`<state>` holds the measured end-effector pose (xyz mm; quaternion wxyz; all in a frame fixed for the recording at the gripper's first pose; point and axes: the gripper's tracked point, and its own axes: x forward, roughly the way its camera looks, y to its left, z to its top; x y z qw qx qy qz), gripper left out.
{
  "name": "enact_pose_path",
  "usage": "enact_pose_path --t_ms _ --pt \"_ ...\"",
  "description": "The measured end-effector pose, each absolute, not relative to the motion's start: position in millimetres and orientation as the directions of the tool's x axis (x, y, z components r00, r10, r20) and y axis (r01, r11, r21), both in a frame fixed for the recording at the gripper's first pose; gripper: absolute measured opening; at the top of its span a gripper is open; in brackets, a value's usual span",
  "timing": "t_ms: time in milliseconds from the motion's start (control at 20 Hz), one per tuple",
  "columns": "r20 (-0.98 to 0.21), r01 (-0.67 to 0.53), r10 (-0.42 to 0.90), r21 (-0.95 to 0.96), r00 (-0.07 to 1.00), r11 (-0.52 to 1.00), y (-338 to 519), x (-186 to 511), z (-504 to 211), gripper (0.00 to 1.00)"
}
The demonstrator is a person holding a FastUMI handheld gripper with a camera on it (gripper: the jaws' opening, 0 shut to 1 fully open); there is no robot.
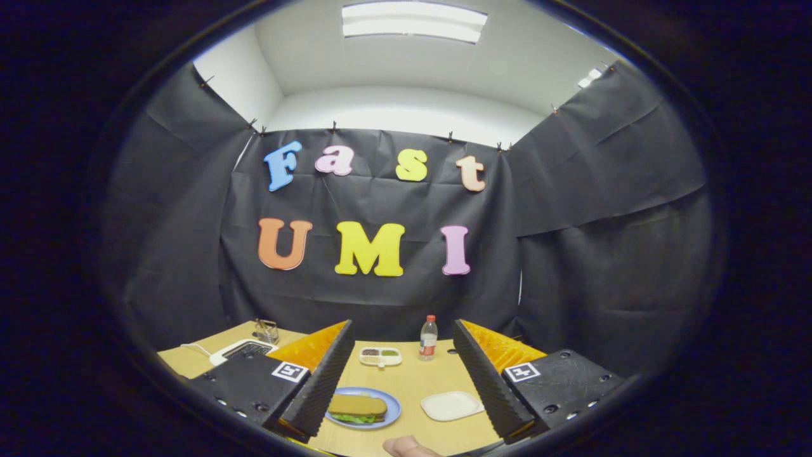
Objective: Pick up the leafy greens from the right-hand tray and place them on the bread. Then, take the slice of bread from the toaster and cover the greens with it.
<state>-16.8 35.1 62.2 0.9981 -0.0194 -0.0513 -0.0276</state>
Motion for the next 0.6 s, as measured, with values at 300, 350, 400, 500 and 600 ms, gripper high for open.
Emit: enact_pose_path --t_ms 300,350,400,500,600 --pt "0.073 0.052 -0.051 -0.014 0.996 0.999 39 -9 51 0.96" --pt "0.074 0.061 -0.060 -0.016 0.995 0.998 37 -7 52 0.96" --pt "0.076 0.065 -0.063 -0.020 0.995 0.998 36 -7 52 0.96" --pt "0.079 0.061 -0.059 -0.026 0.995 0.998 38 -6 52 0.96" --pt "0.082 0.054 -0.051 -0.033 0.995 0.998 41 -7 51 0.96"
